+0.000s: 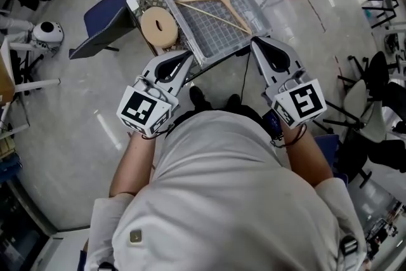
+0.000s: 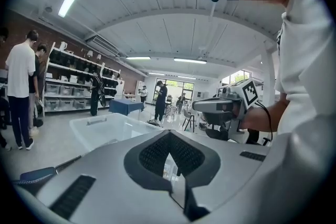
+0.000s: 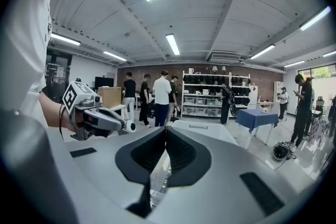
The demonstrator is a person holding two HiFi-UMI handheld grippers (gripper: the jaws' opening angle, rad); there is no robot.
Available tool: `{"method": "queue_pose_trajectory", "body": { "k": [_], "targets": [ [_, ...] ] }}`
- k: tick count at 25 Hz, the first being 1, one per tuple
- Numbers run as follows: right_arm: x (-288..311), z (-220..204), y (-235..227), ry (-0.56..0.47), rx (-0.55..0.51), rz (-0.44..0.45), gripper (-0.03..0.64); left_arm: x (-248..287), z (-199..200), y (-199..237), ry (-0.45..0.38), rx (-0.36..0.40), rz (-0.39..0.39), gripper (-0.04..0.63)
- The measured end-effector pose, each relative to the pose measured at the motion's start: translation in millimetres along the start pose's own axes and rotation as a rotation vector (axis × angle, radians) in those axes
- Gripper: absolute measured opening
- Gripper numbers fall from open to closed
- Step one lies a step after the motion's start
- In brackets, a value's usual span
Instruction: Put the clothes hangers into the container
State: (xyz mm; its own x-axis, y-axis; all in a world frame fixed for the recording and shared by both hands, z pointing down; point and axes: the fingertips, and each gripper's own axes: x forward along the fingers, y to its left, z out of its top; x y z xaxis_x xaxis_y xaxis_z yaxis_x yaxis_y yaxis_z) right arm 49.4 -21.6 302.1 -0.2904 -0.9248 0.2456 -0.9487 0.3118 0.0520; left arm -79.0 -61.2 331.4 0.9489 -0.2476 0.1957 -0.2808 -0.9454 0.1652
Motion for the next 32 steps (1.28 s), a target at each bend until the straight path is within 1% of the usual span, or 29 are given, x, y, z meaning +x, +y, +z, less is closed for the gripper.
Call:
{"method": "queue_pose_trajectory", "body": {
  "k": [5, 10, 15, 19, 22, 26, 32],
  "targets": [
    [-12.8, -5.9, -14.6, -0.012, 0.012, 0.015, 0.02, 6.3, 1.0, -10.9, 0.005, 0.006, 0.035, 0.017],
    [-39.3, -11.8, -27.7, -0.029, 0.012, 0.057, 0.02, 17.7, 5.1, -38.3, -0.004, 0.006, 0.081, 0.017],
    [-80.2, -20.1, -41.4, -0.045, 0.003, 0.107, 0.021, 36.6, 13.1, -84.5, -0.021, -0.007, 0.118, 0.017],
    [-113.1, -29.5, -44.3, -0.05, -0.007, 0.148, 0.021, 48.0, 9.2, -120.3, -0.023, -0.004, 0.137, 0.017],
    [-134.8, -37.6, -44.0, -0.052, -0.017, 0.175, 0.02, 54.4, 7.2, -144.5, -0.026, -0.004, 0.149, 0.017],
    [-170.9, -46.7, -40.1, -0.059, -0.032, 0.216, 0.02, 60.3, 3.6, -187.4, -0.03, -0.003, 0.166, 0.017],
    [-208.3, -56.5, -26.9, -0.076, -0.051, 0.261, 0.02, 53.1, -1.1, -236.0, -0.034, 0.009, 0.193, 0.017]
  ]
}}
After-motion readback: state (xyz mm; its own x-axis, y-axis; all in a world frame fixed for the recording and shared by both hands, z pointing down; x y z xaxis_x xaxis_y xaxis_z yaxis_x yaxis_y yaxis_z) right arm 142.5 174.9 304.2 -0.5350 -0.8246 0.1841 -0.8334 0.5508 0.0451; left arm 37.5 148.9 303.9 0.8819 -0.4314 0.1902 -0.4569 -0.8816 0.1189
